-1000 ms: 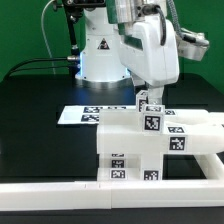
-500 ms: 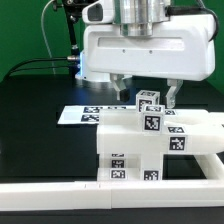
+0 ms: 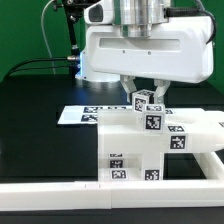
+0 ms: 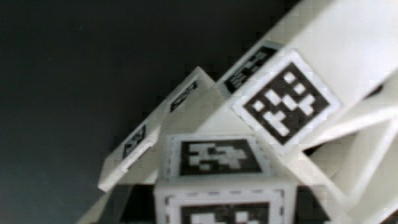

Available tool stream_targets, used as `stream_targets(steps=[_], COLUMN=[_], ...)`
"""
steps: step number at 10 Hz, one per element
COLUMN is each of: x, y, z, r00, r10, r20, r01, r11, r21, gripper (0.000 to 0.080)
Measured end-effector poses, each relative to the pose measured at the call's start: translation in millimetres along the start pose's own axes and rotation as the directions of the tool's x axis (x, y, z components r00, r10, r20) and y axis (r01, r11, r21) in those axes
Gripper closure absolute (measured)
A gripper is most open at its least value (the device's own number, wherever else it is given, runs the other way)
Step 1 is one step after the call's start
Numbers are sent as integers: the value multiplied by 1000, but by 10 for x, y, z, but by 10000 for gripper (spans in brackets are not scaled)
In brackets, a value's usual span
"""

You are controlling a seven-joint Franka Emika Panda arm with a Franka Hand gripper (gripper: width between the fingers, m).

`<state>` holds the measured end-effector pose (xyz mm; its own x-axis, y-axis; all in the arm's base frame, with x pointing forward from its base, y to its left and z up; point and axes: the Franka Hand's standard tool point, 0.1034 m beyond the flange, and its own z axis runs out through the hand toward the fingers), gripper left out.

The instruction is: Assemble chair

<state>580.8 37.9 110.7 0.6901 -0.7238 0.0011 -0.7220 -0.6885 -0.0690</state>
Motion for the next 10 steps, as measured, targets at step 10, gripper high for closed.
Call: stream_targets(steps=[10], x=[60], y=[45], z=[3], r00=[657], r10=[753], r20=[19], r01=[-754], r11=[657], r21=[22], gripper=[518])
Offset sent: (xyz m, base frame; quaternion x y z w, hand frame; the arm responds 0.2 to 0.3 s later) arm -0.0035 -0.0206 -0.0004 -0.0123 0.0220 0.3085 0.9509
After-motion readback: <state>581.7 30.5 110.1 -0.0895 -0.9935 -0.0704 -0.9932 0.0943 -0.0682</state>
